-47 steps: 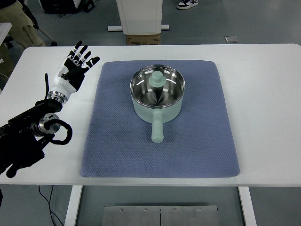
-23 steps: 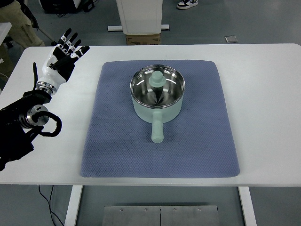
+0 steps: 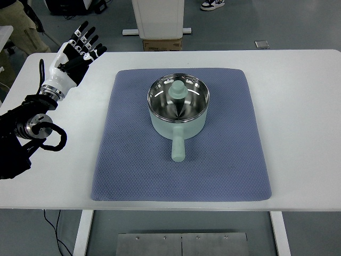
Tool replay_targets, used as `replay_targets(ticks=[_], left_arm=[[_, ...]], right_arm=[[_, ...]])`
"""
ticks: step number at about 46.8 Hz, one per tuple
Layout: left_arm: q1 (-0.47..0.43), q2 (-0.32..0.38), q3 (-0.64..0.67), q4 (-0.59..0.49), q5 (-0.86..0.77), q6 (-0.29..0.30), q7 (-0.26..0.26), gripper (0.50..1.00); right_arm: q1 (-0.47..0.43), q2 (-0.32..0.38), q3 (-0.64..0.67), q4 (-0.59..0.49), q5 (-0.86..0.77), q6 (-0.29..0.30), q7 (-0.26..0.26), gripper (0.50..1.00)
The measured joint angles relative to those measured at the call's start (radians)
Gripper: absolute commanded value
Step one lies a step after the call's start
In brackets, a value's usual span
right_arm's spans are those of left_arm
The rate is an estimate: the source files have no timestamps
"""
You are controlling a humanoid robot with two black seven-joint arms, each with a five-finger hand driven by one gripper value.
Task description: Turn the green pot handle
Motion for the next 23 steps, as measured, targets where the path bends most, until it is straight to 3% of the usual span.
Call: replay_targets(ticks=[23], left_arm=[[-0.001,0.087,-0.026,-0.163,0.188,0.005,-0.028,1.000]], right_arm=[[0.000,0.000,0.000,0.000,0.000,0.000,0.000,1.000]])
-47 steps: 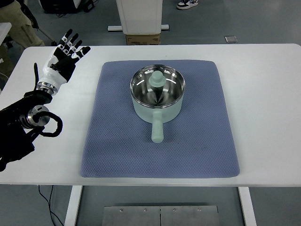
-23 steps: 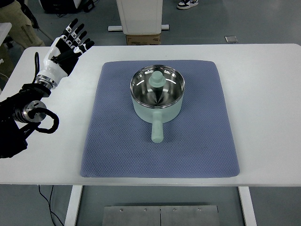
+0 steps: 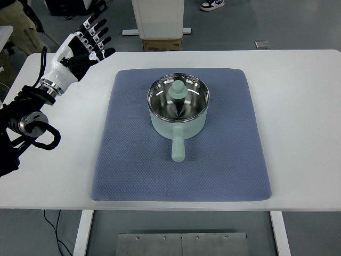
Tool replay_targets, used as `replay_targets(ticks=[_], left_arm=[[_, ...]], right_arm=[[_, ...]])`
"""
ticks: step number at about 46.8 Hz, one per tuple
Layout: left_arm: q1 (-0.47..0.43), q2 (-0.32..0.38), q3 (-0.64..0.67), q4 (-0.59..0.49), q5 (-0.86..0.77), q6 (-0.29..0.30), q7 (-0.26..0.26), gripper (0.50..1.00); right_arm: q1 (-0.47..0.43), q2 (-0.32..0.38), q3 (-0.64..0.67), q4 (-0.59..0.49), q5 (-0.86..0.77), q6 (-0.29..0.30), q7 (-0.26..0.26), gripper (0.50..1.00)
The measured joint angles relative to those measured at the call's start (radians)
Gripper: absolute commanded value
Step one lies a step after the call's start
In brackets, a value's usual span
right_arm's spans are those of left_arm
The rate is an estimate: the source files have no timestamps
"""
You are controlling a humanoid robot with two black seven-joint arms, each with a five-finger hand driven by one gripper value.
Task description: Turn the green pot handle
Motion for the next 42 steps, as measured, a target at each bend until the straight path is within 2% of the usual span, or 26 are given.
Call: replay_targets(ticks=[23,42], left_arm=[[-0.036,0.084,-0.001,-0.164,0.146,-0.015,0.001,1.000],[-0.067,0.093,0.002,-0.238,0.238,-0.064,0.001,1.000]], right_arm=[[0.000,0.000,0.000,0.000,0.000,0.000,0.001,1.000],[0.000,0.000,-0.001,0.000,-0.001,0.000,0.000,1.000]])
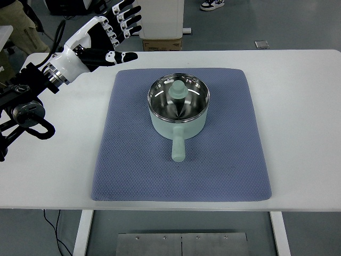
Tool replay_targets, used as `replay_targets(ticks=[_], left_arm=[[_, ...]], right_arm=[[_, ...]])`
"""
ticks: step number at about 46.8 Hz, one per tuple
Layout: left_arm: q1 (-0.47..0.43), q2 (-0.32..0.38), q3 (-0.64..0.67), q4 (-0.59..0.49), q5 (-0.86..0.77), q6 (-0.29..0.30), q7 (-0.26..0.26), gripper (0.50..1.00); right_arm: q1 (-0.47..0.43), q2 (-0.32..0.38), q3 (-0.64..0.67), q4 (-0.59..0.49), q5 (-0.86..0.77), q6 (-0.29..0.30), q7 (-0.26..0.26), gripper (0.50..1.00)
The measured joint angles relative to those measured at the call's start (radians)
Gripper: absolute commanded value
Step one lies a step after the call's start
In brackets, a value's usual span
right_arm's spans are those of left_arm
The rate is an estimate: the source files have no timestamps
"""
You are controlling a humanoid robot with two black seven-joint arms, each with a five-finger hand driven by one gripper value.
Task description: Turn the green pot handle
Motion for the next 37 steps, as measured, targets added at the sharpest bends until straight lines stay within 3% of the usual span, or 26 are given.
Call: replay_targets(ticks=[4,20,37], left_arm=[[-0.003,0.001,0.000,-0.008,0.022,-0.004,0.000,1.000],[-0.029,0.050,0.002,-0.031,0.039,-0.107,0.000,1.000],[-0.039,0.053,0.006,-0.097,0.040,-0.112,0.002,1.000]], right_arm=[[0.000,0.000,0.000,0.000,0.000,0.000,0.000,1.000],[0.000,0.000,0.000,0.000,0.001,0.000,0.000,1.000],[0.000,0.000,0.000,0.000,0.001,0.000,0.001,1.000]])
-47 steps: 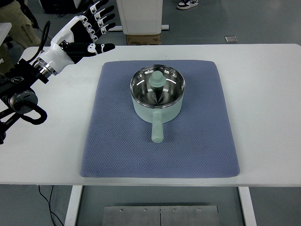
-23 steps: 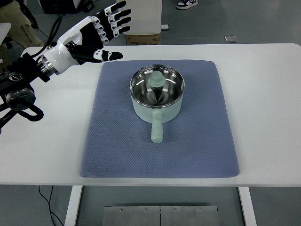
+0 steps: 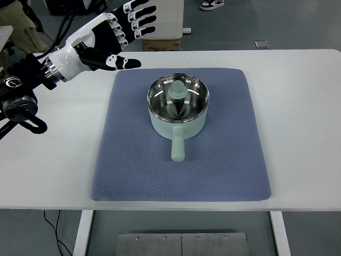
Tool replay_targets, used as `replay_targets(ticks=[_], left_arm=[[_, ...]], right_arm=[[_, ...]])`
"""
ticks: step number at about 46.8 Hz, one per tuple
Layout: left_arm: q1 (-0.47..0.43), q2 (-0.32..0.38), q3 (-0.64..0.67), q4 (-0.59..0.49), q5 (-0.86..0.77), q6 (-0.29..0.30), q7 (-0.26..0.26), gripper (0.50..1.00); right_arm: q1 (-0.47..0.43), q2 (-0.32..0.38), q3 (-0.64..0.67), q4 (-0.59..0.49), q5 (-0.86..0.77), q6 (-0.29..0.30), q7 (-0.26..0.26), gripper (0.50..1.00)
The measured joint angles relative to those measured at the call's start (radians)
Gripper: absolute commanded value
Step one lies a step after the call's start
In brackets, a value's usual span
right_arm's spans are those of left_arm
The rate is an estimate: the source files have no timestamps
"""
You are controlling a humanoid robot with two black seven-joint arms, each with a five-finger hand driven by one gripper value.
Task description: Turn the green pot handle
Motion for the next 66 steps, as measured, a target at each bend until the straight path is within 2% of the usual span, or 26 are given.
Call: replay_targets(ticks=[20,37,66], left_arm=[[-0.010,-0.022,0.001,-0.028,0.180,0.008,0.001,1.000],[-0.015,-0.047,0.001,-0.107,0.269,0.025,0.001,1.000],[-0.010,-0.130,0.013,-0.131,0.520,0.025,0.002,1.000]], right_arm=[[0.000,0.000,0.000,0.000,0.000,0.000,0.000,1.000],[0.000,0.000,0.000,0.000,0.000,0.000,0.000,1.000],[0.000,0.000,0.000,0.000,0.000,0.000,-0.001,1.000]])
